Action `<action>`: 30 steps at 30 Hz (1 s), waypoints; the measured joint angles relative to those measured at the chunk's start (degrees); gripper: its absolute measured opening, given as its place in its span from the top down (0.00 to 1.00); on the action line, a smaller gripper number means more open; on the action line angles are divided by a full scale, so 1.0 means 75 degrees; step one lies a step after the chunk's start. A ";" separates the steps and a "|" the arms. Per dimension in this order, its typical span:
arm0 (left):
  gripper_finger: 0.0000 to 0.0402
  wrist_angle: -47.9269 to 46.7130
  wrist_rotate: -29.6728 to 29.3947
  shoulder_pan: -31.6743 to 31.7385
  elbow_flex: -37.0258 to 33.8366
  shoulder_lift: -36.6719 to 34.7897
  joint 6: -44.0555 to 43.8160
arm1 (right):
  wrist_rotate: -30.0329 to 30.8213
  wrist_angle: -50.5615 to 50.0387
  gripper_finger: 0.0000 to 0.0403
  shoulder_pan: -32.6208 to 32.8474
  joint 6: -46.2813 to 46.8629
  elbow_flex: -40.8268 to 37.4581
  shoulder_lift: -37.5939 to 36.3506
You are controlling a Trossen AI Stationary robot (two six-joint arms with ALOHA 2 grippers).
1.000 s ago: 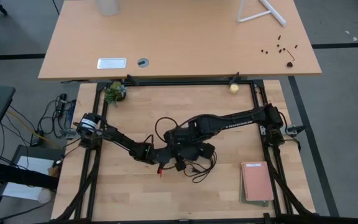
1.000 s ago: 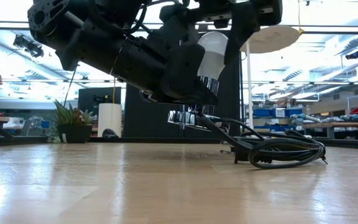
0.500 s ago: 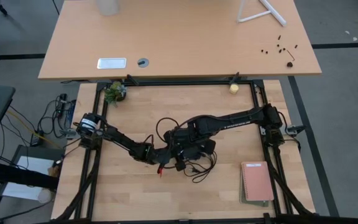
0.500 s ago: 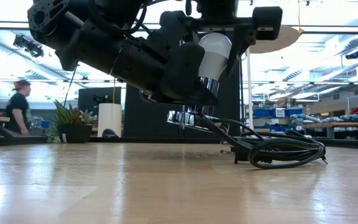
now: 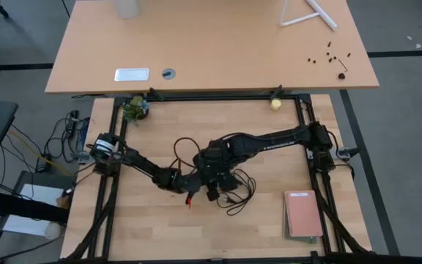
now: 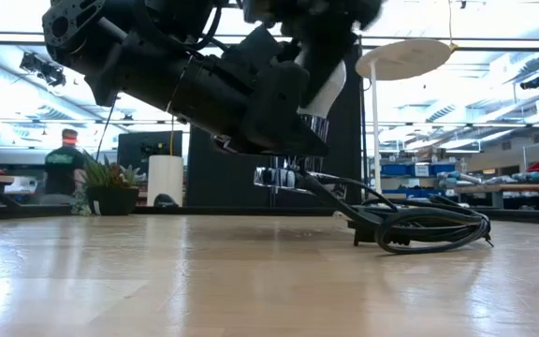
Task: Screw lightbulb
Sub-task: Insert the light bulb into the lamp
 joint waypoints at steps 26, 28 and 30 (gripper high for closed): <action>0.51 -0.0071 0.0055 0.0000 0.0017 0.0000 0.0009 | -0.0433 -0.0753 0.32 0.0030 -0.3857 0.0152 -0.0006; 0.51 -0.0048 0.0013 0.0000 0.0017 0.0000 0.0014 | 0.0009 -0.0840 0.32 0.0098 -0.3938 0.0152 -0.0006; 0.51 -0.0034 -0.0015 0.0006 0.0017 0.0000 0.0038 | 0.0320 -0.0876 0.34 0.0142 -0.3940 0.0152 -0.0006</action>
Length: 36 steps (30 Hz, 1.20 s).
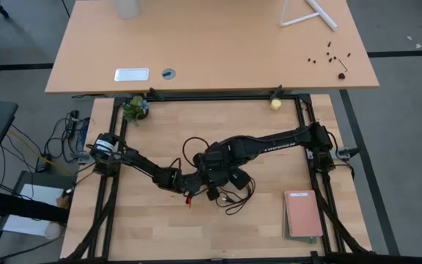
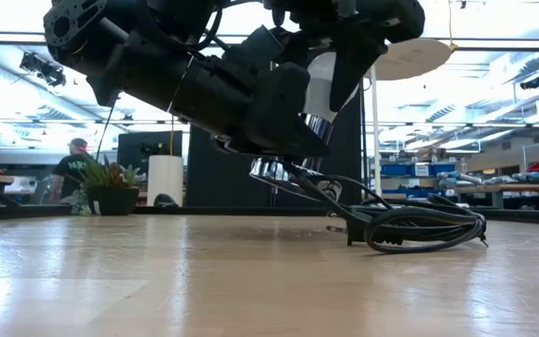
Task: Screw lightbulb
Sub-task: Insert the light bulb into the lamp
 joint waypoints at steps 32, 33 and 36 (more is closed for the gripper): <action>0.51 -0.0037 0.0051 -0.0014 -0.0012 0.0000 -0.0054 | -0.0326 0.1278 0.23 -0.0114 0.4319 0.0002 0.0000; 0.51 -0.0076 0.0039 -0.0012 -0.0012 0.0000 -0.0055 | -0.0329 0.1232 0.22 -0.0114 0.4319 0.0038 0.0000; 0.51 -0.0238 -0.0003 -0.0009 -0.0012 0.0000 -0.0058 | -0.0335 0.0948 0.23 -0.0111 0.4313 0.0313 -0.0003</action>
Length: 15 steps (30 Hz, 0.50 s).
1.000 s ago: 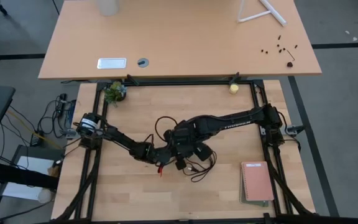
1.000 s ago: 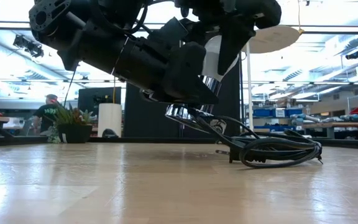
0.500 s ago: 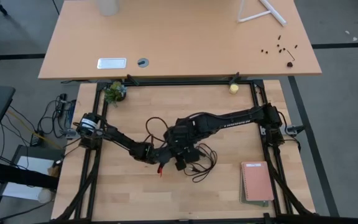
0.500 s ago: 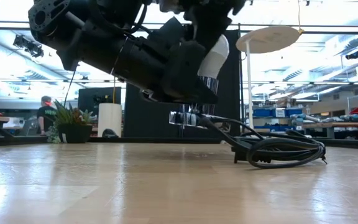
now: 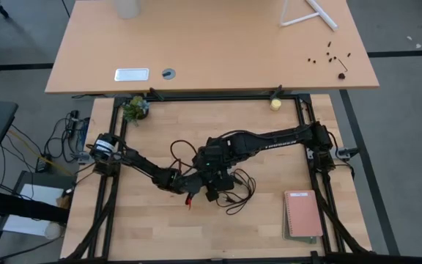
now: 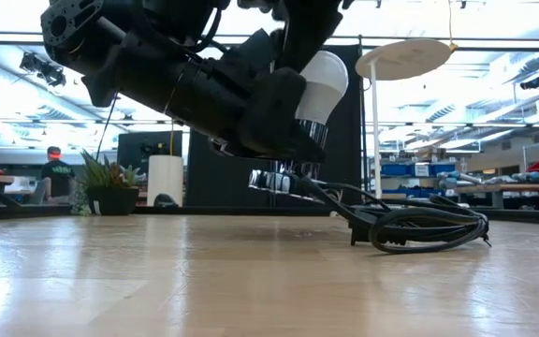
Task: Screw lightbulb
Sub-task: Insert the light bulb into the lamp
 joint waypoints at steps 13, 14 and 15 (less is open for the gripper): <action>0.51 -0.1574 -0.0040 0.0000 0.0017 -0.0006 -0.0766 | 0.0355 -0.1796 0.25 0.0085 0.0471 0.1024 -0.0021; 0.51 -0.1637 -0.0039 0.0000 0.0017 -0.0006 -0.0824 | 0.0358 -0.1910 0.25 0.0125 0.0531 0.1013 -0.0021; 0.51 -0.1664 -0.0018 0.0000 0.0017 -0.0006 -0.0847 | 0.0358 -0.1939 0.25 0.0181 0.0616 0.0951 -0.0021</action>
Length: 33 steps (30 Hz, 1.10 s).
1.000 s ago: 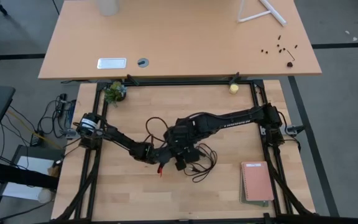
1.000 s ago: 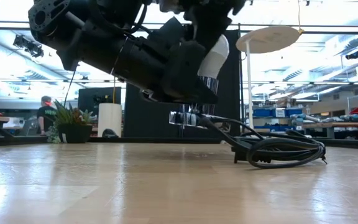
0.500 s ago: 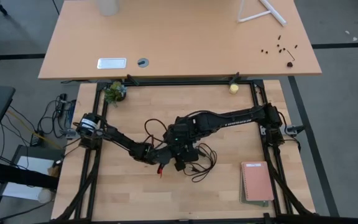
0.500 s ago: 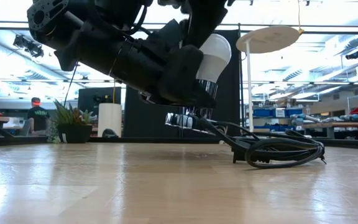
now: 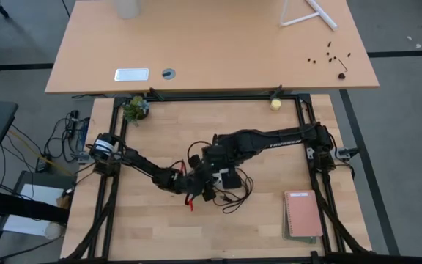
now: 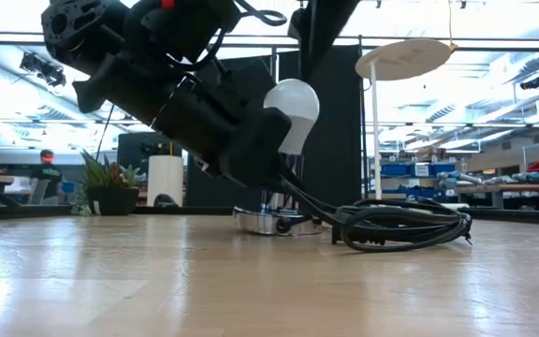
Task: Screw lightbulb
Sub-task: Insert the light bulb into the lamp, then remove the light bulb from the lamp
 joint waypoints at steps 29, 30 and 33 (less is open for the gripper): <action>0.32 -0.1210 0.0368 -0.0553 -0.0019 -0.0486 -0.0956 | 0.3199 0.0210 0.31 0.4066 0.4264 -0.1026 -0.0371; 0.32 -0.1419 0.0304 -0.0614 -0.0017 -0.0577 -0.0995 | 0.3286 0.0193 0.31 0.4126 0.4391 -0.1140 -0.0398; 0.31 -0.1970 0.0200 -0.0763 -0.0017 -0.0732 -0.1201 | 0.3564 0.0249 0.31 0.4200 0.4799 -0.1582 -0.0535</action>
